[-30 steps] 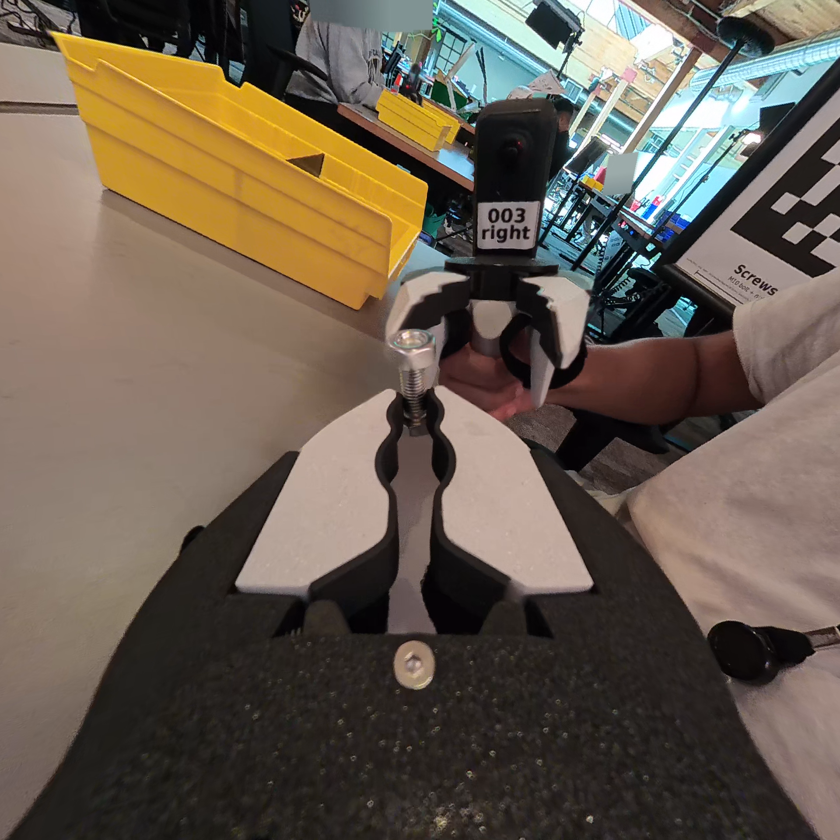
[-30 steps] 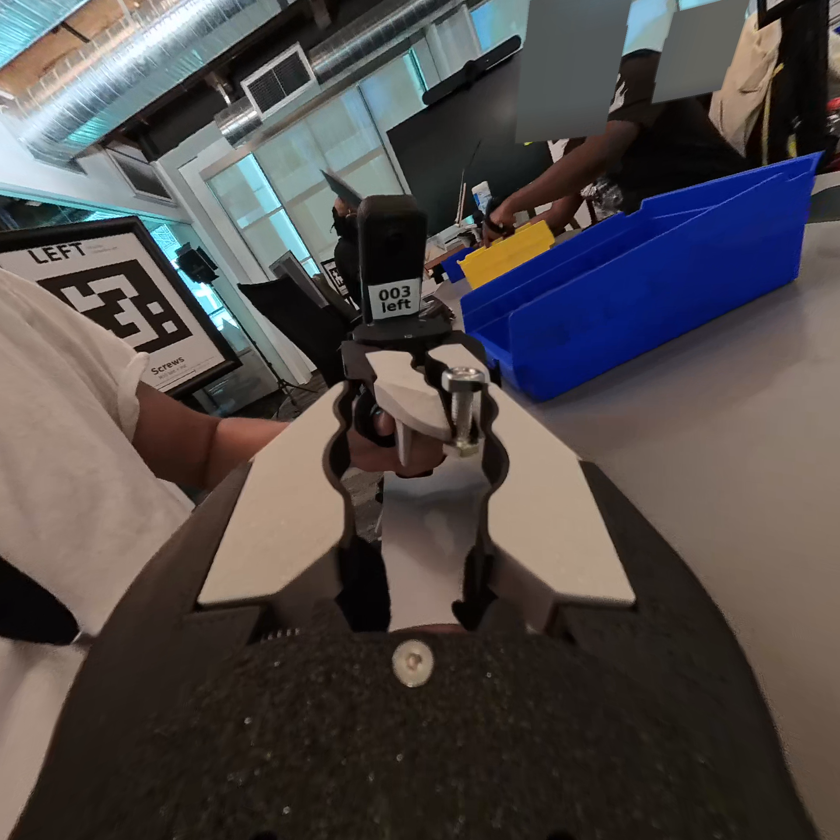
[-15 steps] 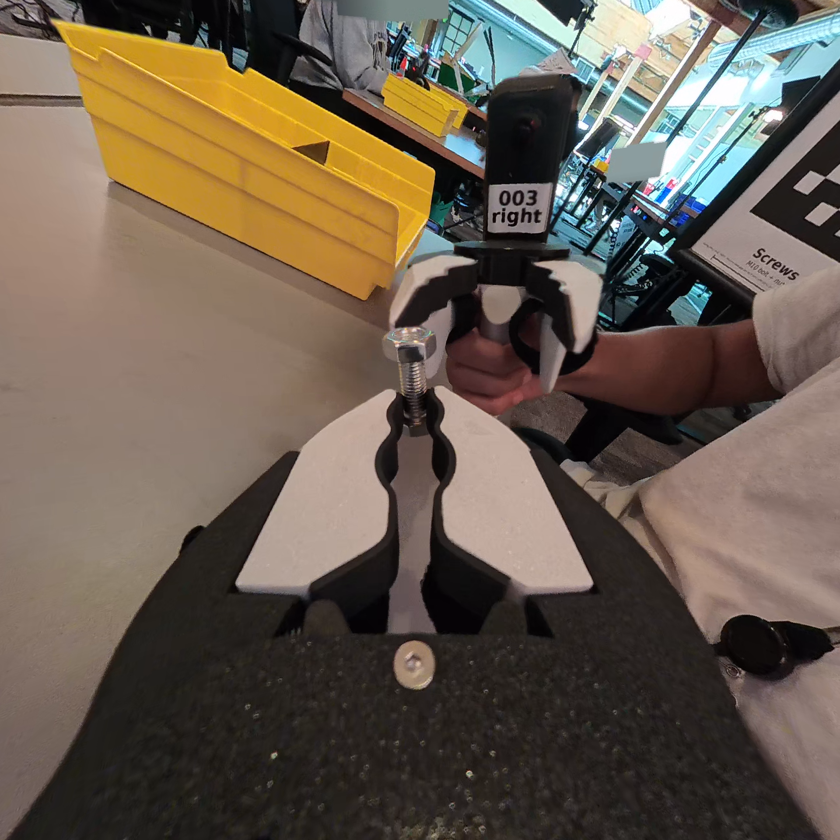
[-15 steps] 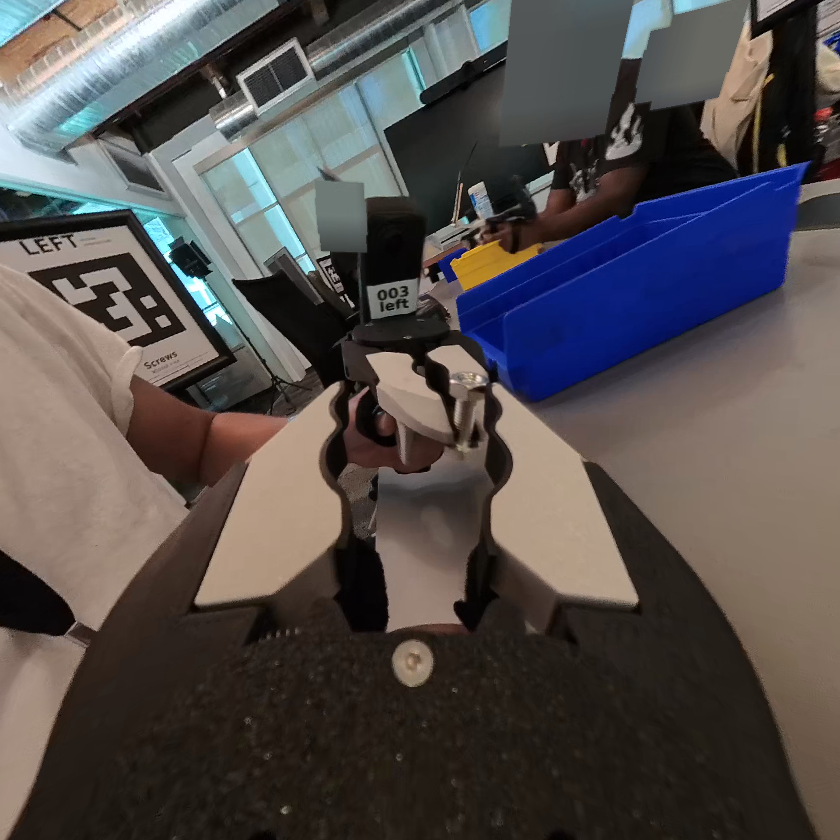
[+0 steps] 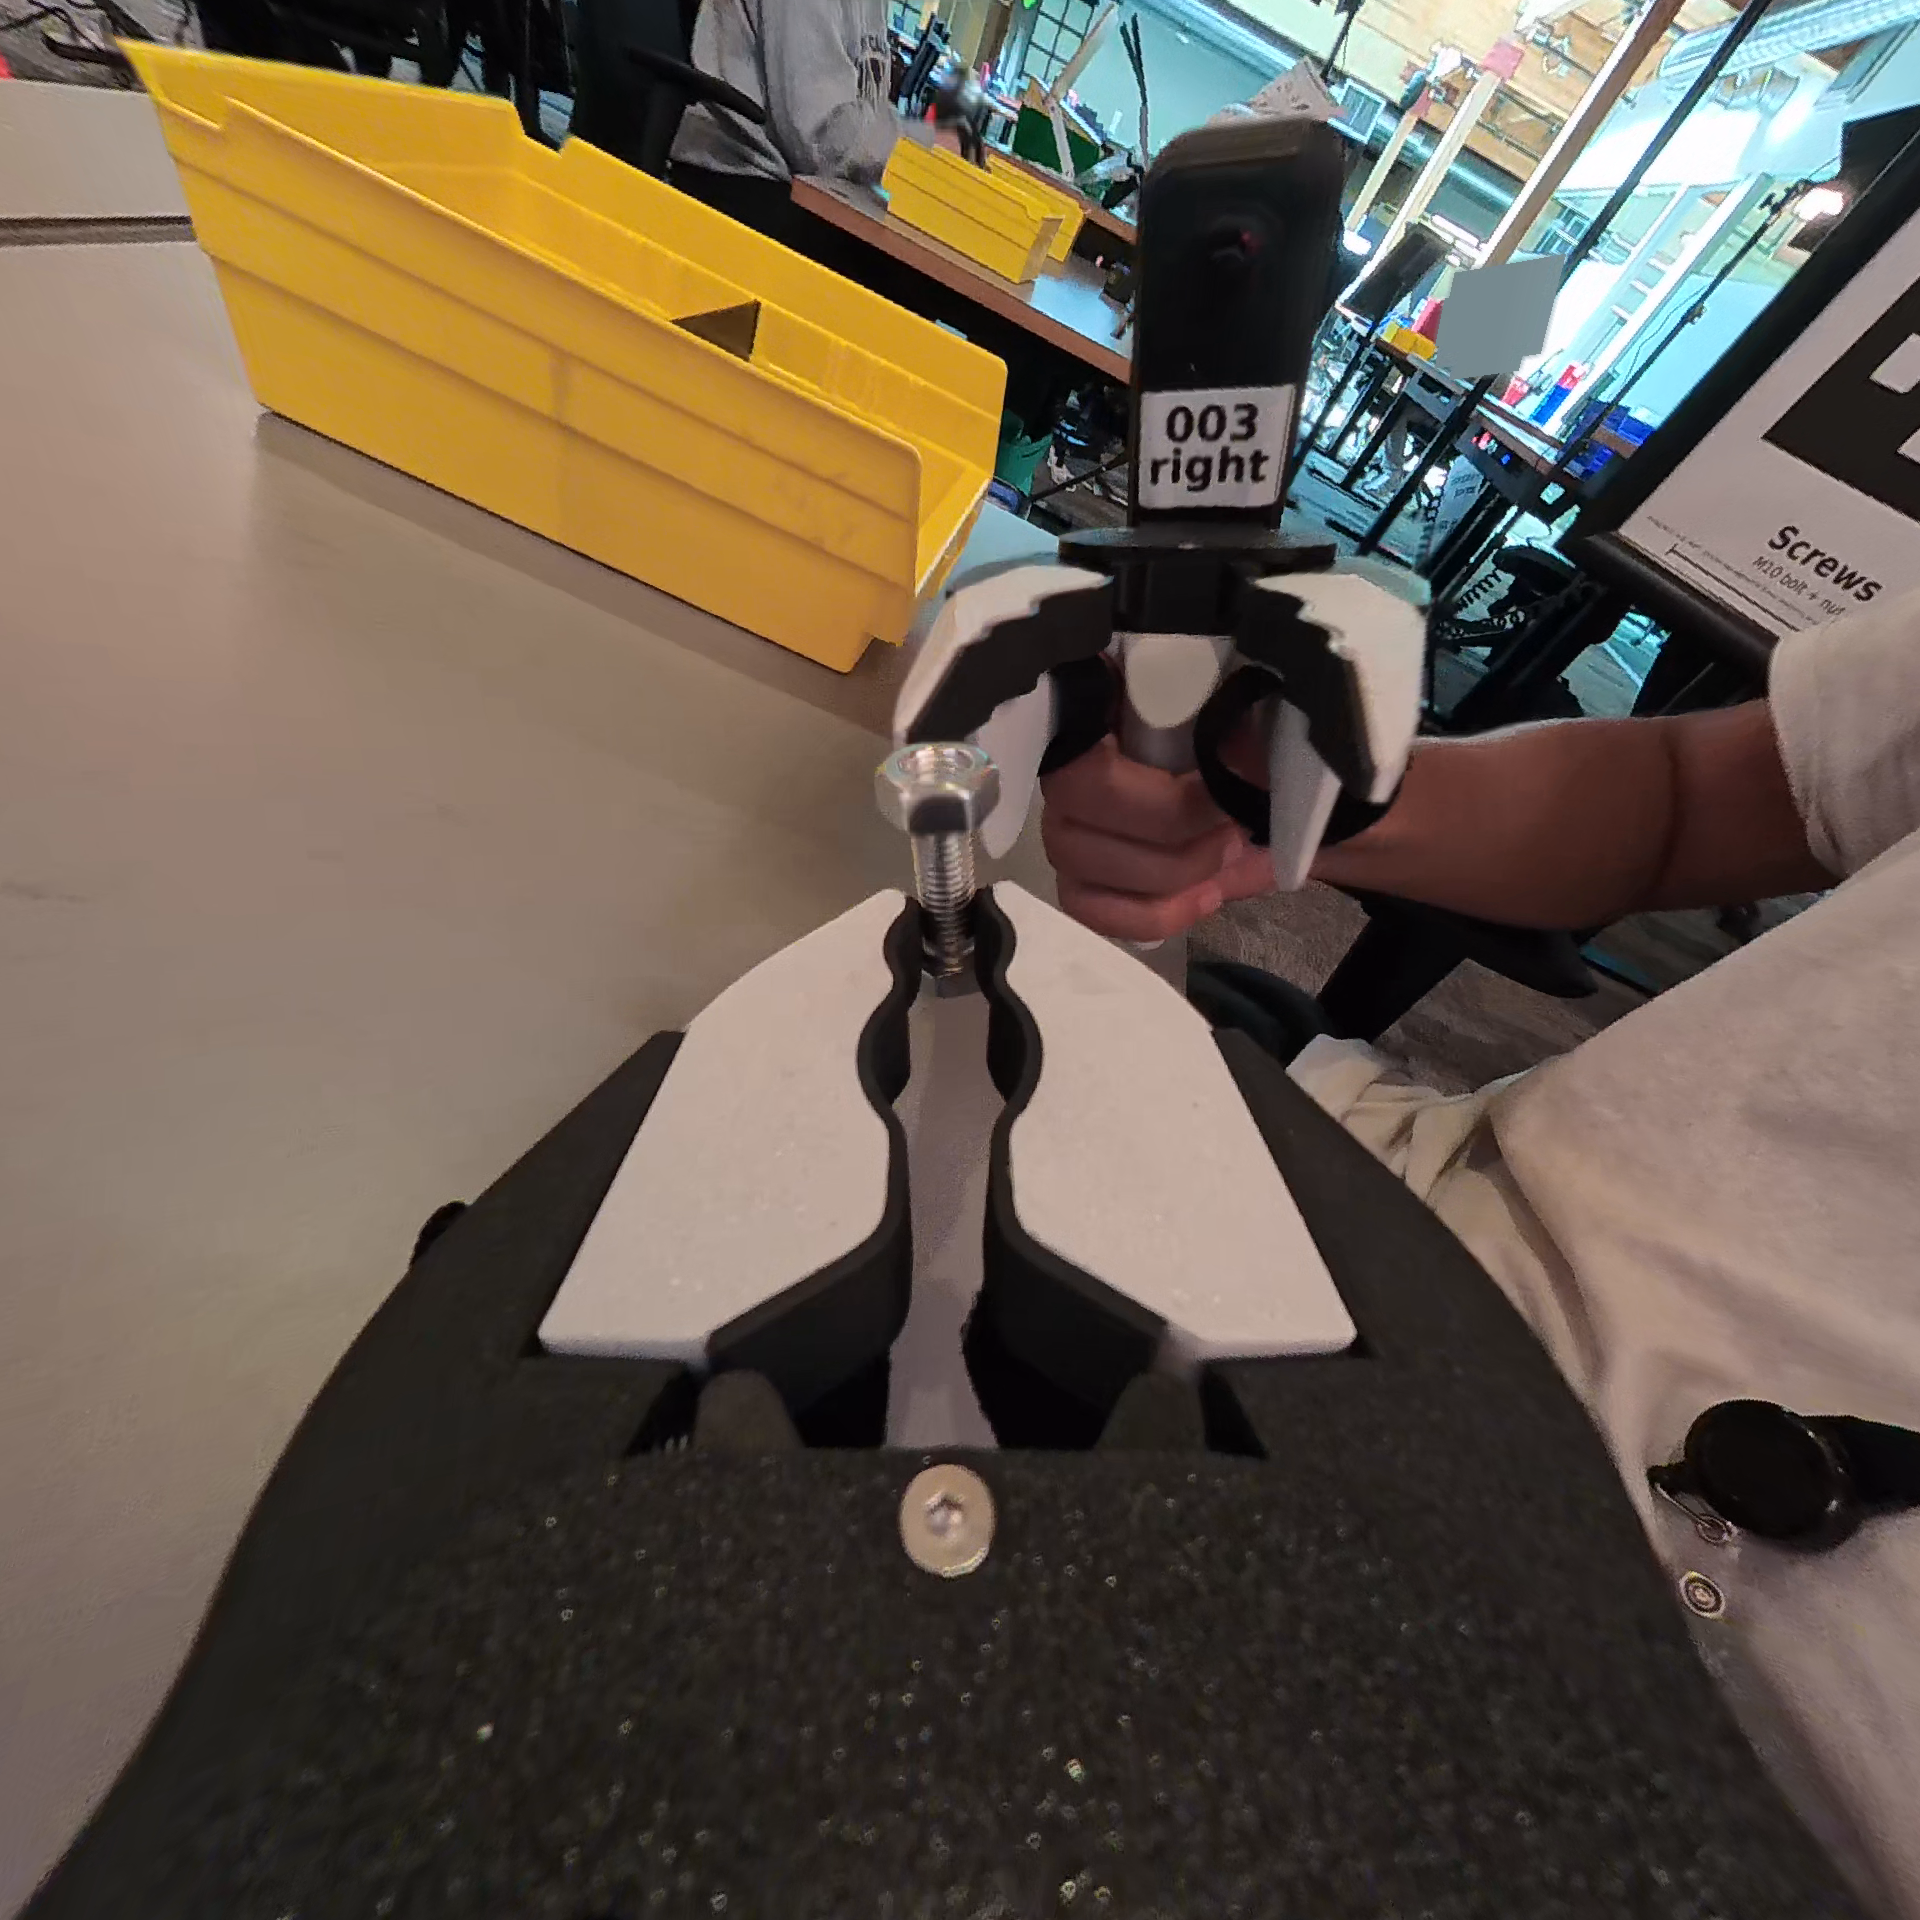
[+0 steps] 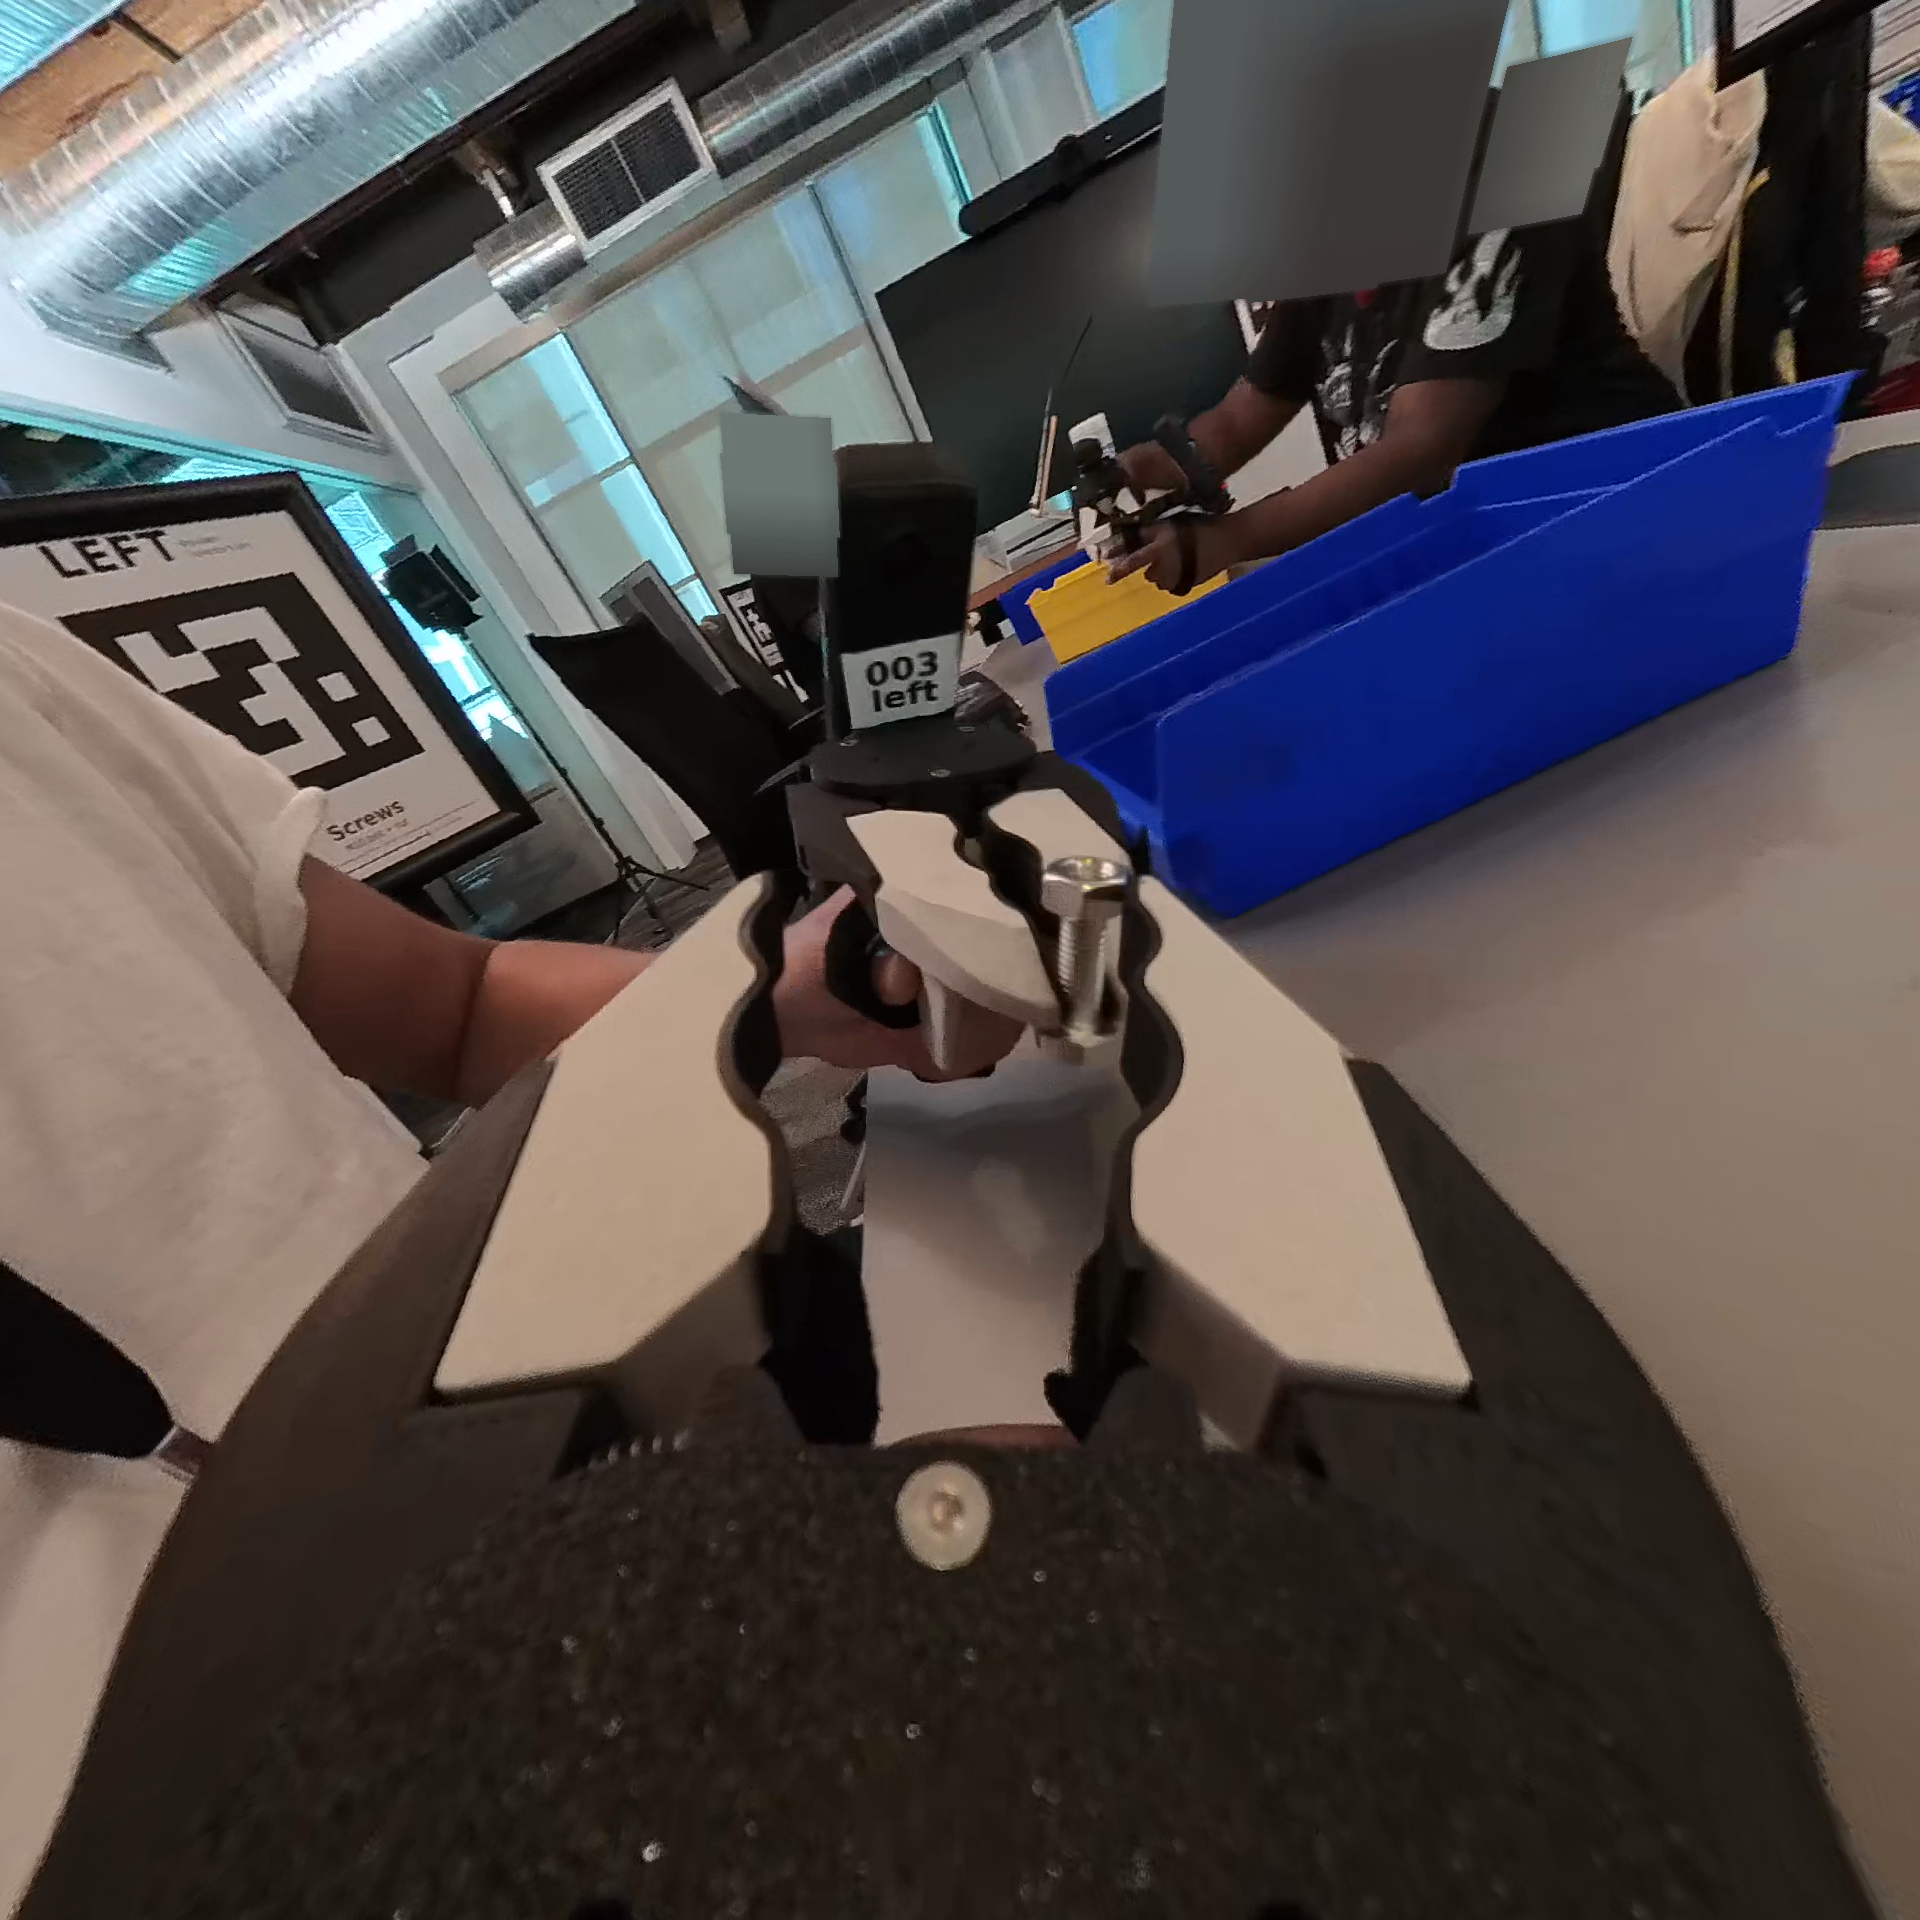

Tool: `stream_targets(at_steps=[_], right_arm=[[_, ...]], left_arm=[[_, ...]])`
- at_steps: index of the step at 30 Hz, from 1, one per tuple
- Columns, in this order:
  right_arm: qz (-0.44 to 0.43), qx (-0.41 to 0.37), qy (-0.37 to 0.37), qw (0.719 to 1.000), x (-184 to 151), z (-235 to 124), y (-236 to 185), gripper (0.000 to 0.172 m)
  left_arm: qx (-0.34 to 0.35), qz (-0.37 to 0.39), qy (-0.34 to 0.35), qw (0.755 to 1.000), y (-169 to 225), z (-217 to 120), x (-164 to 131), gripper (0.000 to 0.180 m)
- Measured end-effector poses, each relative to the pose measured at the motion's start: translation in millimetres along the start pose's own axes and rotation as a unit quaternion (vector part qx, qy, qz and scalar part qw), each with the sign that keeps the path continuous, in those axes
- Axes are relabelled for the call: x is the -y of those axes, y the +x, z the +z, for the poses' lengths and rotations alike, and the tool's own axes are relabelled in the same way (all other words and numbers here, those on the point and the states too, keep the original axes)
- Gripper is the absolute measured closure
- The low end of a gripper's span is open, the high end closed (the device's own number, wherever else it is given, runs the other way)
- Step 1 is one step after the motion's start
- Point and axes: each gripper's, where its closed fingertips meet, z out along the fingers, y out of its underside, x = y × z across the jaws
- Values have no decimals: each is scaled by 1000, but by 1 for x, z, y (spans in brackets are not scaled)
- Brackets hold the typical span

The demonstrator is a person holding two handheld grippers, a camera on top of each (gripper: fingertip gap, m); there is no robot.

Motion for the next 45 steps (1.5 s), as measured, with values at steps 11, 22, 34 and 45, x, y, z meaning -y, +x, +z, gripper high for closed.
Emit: stream_targets(at_steps=[11,22,34,45], right_arm=[[-24,-32,5,999,4,-4,10,108],[-21,-21,-11,999,-4,12,7,108],[-34,-27,-29,999,-10,15,7,120],[1,-39,0,999,1,-6,12,124]], left_arm=[[49,69,-15,996,-3,-1,0,171],[36,82,-27,996,6,9,-4,171],[42,82,-27,995,4,8,-4,171],[69,84,-20,994,-7,-2,-1,171]])
